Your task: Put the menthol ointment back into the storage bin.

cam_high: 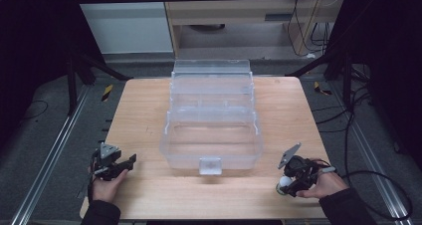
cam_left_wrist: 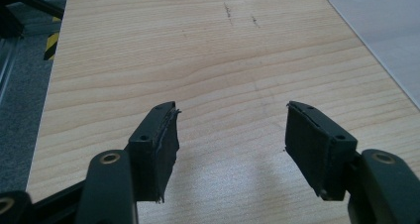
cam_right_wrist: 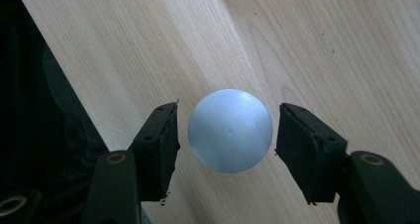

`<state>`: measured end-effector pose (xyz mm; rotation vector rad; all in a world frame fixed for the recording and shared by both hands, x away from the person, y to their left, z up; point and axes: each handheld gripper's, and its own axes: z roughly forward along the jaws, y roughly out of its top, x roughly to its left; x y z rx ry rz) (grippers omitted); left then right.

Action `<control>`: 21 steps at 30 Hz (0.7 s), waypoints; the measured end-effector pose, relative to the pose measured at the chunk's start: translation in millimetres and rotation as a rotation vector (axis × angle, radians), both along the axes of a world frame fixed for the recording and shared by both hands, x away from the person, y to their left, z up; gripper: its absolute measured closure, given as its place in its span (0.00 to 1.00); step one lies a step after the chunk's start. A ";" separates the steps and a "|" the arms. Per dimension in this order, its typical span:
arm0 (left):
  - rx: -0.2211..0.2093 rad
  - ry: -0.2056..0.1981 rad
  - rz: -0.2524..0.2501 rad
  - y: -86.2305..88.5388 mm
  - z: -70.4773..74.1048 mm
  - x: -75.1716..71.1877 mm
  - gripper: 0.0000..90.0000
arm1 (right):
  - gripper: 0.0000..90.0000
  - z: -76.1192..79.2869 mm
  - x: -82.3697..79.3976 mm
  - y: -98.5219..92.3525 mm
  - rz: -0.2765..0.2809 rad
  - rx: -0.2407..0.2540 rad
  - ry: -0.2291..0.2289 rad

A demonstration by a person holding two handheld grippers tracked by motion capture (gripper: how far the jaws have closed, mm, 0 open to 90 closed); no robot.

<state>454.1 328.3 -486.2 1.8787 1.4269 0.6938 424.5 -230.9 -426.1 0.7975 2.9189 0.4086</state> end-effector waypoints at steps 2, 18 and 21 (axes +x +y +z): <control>0.000 0.000 0.000 0.1 -0.1 0.0 0.41 | 0.48 -2.0 1.0 0.4 0.003 -0.008 0.006; 0.001 0.000 0.000 0.0 -0.1 0.1 0.41 | 0.56 -7.4 7.0 6.4 0.020 -0.072 0.052; 0.001 0.001 0.000 0.1 -0.1 0.1 0.41 | 0.56 -6.6 8.3 7.8 0.021 -0.075 0.060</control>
